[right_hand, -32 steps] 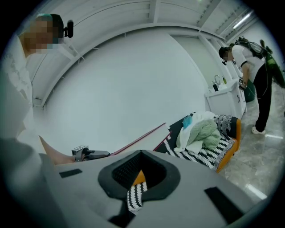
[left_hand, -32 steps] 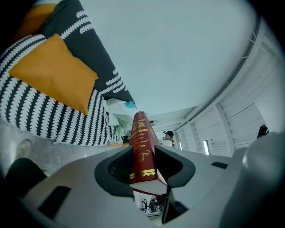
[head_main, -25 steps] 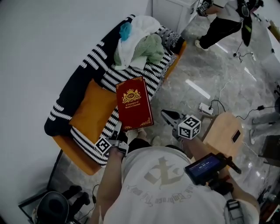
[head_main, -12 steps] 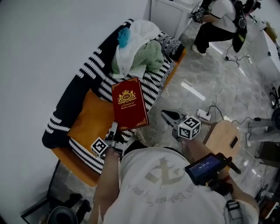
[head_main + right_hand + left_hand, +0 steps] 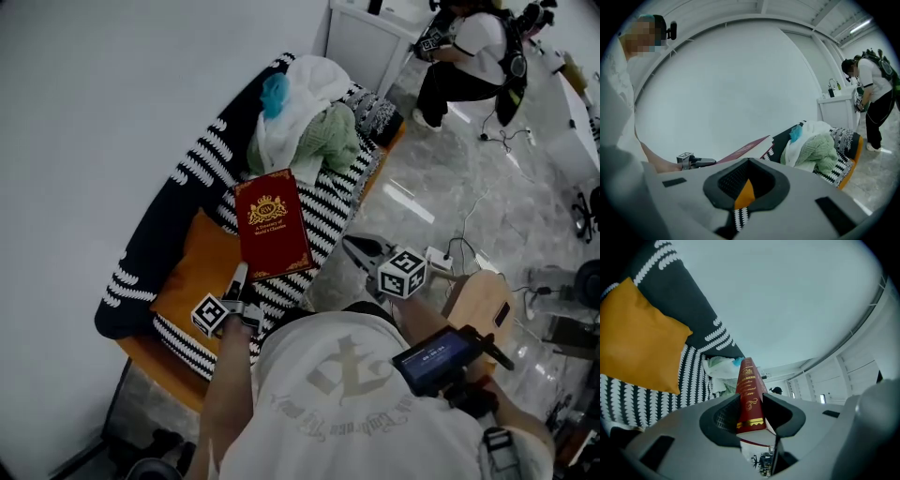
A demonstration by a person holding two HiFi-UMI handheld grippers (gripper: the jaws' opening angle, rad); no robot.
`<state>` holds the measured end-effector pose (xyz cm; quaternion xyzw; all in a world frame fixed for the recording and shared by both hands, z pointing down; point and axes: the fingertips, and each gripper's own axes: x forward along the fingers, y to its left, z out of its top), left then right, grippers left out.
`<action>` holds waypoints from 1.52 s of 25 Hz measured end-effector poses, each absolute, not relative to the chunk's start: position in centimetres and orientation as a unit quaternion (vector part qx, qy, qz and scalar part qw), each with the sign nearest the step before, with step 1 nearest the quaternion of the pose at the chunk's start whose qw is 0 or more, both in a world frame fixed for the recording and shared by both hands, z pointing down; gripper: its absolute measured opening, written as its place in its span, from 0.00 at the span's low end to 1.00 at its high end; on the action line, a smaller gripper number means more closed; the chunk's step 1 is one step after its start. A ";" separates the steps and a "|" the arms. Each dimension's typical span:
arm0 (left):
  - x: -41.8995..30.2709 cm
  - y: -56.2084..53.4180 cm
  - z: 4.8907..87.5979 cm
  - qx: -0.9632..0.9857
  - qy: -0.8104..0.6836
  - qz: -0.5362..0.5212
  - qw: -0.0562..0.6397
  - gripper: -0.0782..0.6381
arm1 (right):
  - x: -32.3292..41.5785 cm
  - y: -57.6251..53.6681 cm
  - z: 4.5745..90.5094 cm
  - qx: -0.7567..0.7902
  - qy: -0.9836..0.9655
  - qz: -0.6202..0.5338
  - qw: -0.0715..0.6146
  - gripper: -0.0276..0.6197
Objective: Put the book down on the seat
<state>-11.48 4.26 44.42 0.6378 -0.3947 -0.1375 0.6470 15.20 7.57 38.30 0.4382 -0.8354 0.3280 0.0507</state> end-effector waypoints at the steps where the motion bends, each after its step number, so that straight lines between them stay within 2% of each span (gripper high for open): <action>1: -11.5 4.3 44.4 0.639 -0.395 -0.137 0.645 0.33 | 15.1 7.5 38.2 0.437 -0.836 0.327 0.052 0.06; 13: -13.3 3.9 43.6 0.622 -0.426 -0.129 0.645 0.33 | 13.2 4.5 35.9 0.406 -0.852 0.323 0.069 0.06; 18: -15.1 2.2 46.4 0.623 -0.420 -0.130 0.647 0.33 | 11.8 2.5 38.3 0.404 -0.854 0.317 0.081 0.06; 23: -13.2 3.1 44.6 0.638 -0.432 -0.132 0.623 0.33 | 14.1 2.6 37.0 0.394 -0.867 0.298 0.061 0.06; 28: -11.6 3.4 43.6 0.651 -0.348 -0.062 0.671 0.33 | 14.2 7.5 34.5 0.480 -0.809 0.332 0.078 0.06; 38: -12.2 3.7 43.4 0.642 -0.370 -0.106 0.663 0.33 | 13.6 5.6 32.9 0.451 -0.833 0.308 0.087 0.06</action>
